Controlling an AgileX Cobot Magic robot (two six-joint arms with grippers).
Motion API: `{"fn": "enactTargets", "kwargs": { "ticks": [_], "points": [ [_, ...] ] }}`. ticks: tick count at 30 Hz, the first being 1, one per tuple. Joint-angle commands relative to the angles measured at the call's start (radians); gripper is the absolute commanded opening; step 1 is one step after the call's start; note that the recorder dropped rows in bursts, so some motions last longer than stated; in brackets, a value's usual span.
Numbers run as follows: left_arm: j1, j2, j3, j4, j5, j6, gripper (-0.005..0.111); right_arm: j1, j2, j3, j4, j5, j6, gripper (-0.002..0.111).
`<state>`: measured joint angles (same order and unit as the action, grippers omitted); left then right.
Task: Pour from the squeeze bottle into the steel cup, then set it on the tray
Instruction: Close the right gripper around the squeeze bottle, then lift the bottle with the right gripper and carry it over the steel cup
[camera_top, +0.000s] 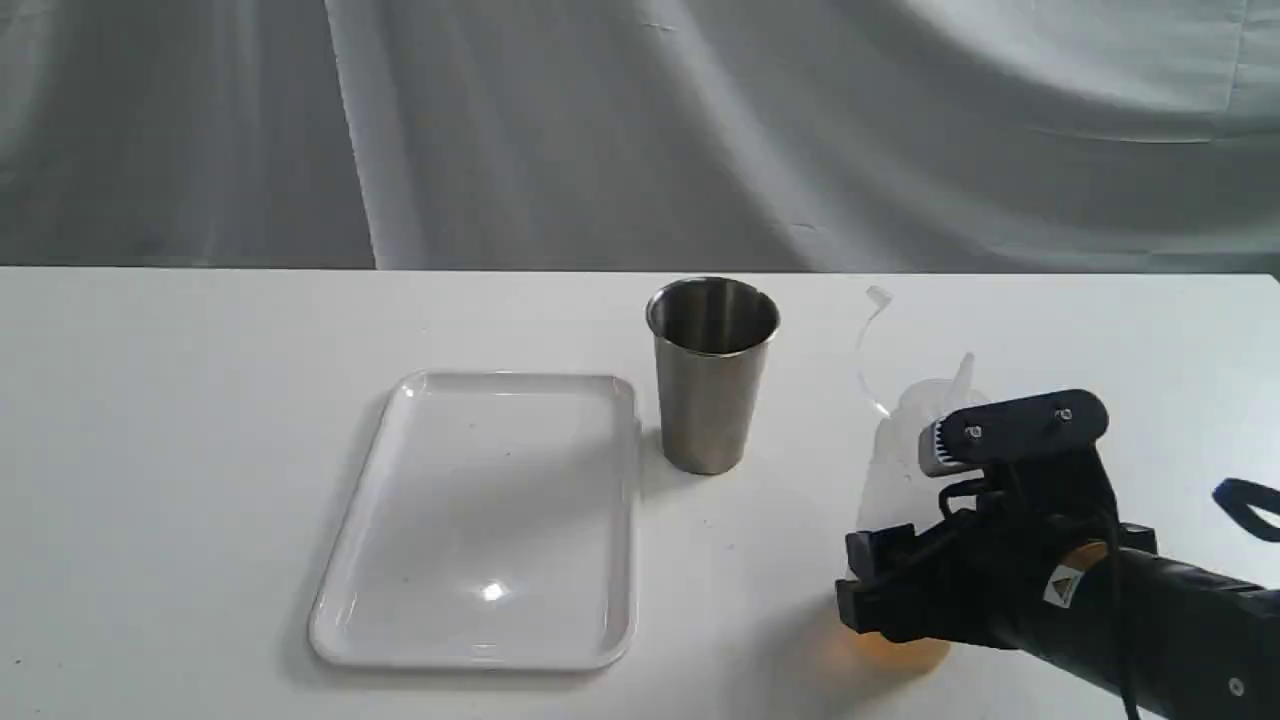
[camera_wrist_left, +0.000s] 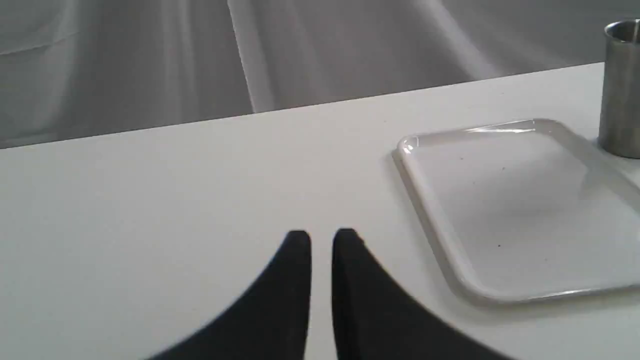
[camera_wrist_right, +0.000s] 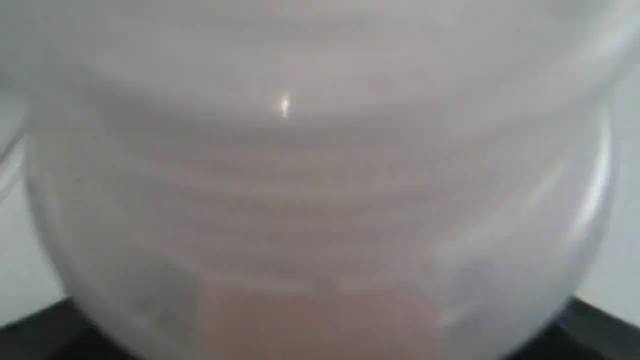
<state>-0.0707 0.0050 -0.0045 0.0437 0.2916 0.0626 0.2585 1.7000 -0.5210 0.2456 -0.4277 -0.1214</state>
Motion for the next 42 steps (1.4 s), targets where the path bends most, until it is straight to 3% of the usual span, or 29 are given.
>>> {"fn": "enactTargets", "kwargs": {
  "ticks": [1,20,29,35,42],
  "points": [
    [-0.003,-0.005,0.004,0.001,-0.007,-0.002,0.008,0.002,0.003,-0.005,0.001,-0.012,0.002,0.058],
    [-0.003,-0.005,0.004,0.001,-0.007,-0.002,0.008,-0.001,-0.191,-0.005,0.018,-0.004,-0.007,0.057],
    [-0.003,-0.005,0.004,0.001,-0.007,-0.002,0.008,-0.041,-0.249,-0.030,-0.030,0.183,-0.006,0.057],
    [-0.003,-0.005,0.004,0.001,-0.007,-0.002,0.008,-0.128,-0.314,-0.201,-0.224,0.477,0.121,0.057],
    [-0.003,-0.005,0.004,0.001,-0.007,-0.002,0.008,-0.168,-0.321,-0.479,-0.726,0.806,0.473,0.057]
  ]
}}
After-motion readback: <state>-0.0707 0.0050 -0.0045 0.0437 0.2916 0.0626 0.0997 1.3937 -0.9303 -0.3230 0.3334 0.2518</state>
